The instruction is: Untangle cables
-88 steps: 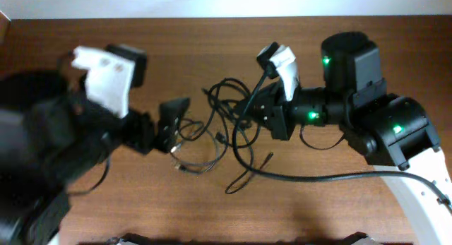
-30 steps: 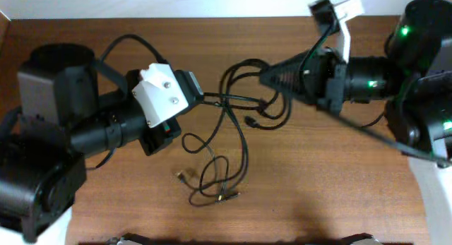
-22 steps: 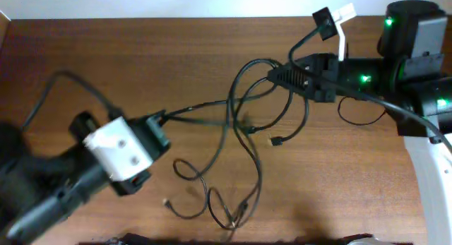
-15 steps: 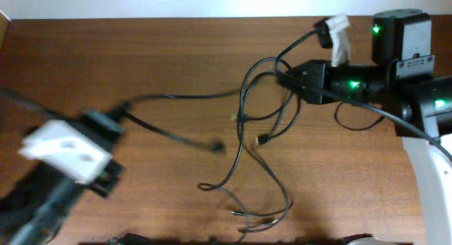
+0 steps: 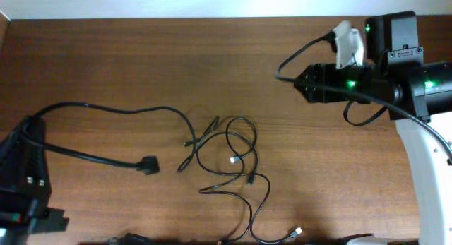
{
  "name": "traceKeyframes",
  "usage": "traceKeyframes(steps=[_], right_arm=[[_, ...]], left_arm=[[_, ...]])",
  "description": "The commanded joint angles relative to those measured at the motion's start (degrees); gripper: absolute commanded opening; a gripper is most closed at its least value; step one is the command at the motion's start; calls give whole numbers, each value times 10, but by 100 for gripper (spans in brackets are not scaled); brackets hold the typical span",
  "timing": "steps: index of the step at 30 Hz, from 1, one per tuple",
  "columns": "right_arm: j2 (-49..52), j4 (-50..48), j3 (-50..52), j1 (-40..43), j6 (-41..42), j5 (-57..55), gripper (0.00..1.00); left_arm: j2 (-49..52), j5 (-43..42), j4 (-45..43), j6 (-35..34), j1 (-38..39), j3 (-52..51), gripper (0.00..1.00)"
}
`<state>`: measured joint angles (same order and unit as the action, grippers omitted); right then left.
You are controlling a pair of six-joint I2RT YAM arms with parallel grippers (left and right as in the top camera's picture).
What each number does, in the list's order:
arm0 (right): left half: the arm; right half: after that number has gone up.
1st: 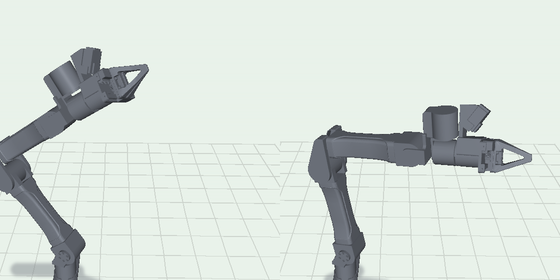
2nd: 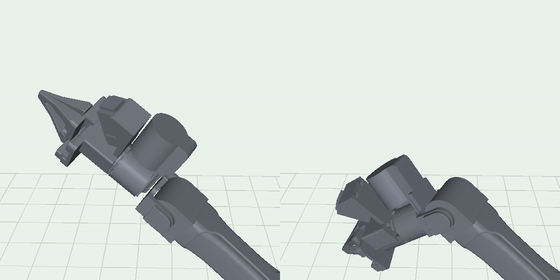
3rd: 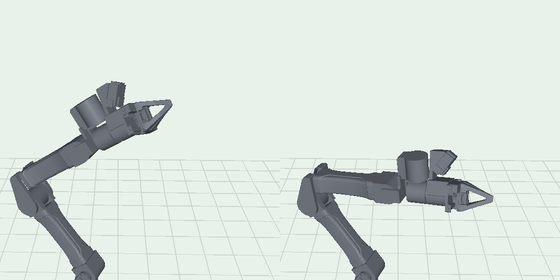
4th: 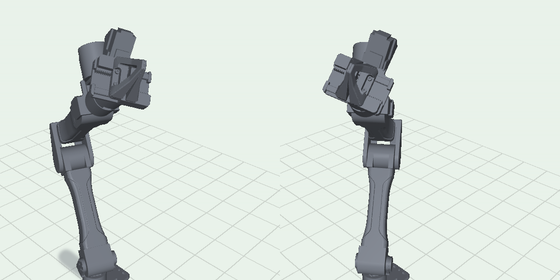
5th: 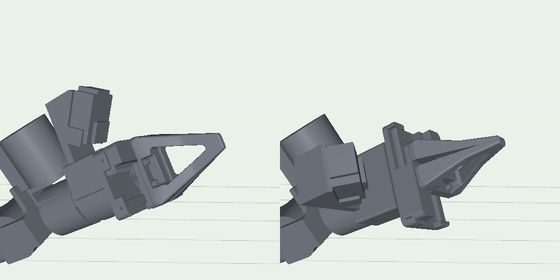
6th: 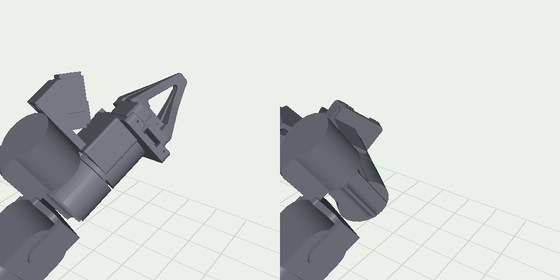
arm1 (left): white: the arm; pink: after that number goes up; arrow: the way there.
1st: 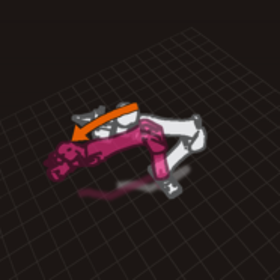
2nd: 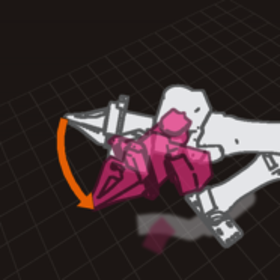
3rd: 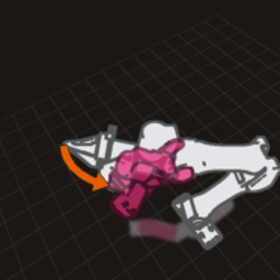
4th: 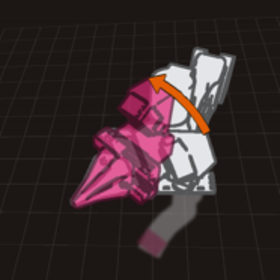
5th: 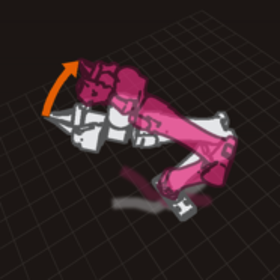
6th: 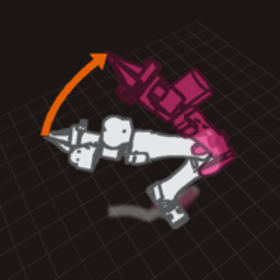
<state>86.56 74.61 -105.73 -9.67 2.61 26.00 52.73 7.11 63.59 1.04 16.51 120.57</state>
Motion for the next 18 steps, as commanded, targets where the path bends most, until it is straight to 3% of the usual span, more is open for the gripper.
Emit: traceKeyframes(steps=[1, 5, 11, 18], right_arm=[[-6, 1, 1, -2, -139, 143, 73], [-6, 2, 1, -48, -242, 145, 73], [-6, -62, 1, -156, -313, 143, 78], [21, -155, 1, -170, -313, 144, 83]], left_arm=[[31, 60, -6, -184, -1, -1, 0], [82, 57, -4, -357, -1, -1, 0], [159, -73, -35, -395, -1, -1, 0], [172, -171, -81, -454, -1, 0, 0]])
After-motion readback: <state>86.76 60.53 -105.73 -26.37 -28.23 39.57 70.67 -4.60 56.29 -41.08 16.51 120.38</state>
